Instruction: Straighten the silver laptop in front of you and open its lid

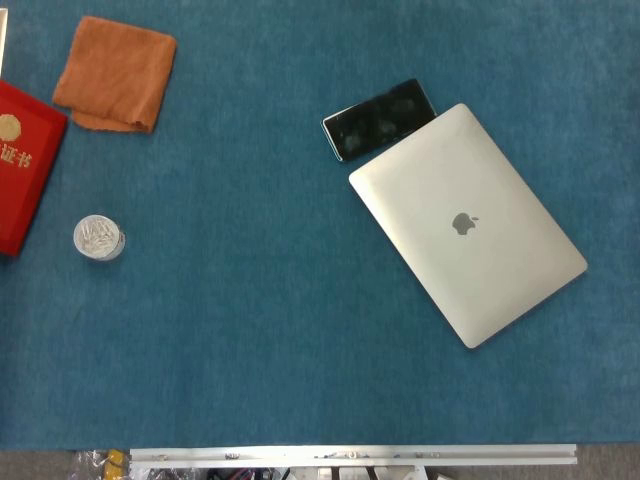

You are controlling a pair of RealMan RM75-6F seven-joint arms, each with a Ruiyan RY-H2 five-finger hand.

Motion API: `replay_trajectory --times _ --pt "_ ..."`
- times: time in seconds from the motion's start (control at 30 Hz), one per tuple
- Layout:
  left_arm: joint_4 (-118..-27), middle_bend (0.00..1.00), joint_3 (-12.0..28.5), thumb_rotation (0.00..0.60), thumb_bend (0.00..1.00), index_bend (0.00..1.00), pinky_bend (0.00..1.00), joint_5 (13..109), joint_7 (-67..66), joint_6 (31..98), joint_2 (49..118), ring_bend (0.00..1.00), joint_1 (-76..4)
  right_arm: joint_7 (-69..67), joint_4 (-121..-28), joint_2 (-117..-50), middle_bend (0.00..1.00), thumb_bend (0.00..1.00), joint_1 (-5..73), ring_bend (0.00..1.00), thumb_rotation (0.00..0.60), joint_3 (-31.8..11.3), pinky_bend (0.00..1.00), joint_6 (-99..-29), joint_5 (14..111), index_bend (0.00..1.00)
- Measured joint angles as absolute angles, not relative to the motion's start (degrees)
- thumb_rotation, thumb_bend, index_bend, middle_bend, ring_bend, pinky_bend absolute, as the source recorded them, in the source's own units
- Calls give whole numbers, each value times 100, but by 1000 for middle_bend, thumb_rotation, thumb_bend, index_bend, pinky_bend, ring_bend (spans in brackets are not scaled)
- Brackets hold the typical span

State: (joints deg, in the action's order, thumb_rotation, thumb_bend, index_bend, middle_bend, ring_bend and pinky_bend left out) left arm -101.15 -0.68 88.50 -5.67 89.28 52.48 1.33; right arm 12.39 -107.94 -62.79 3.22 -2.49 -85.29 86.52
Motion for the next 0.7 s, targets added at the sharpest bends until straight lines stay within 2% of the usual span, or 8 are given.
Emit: replay_trajectory --times 0.7 --pt "-10144 0 -74 600 170 0 1 8865 -596 8919 5247 0 125 1234 -10782 -6238 10 384 382 0 600 -287 26 -8484 8689 0"
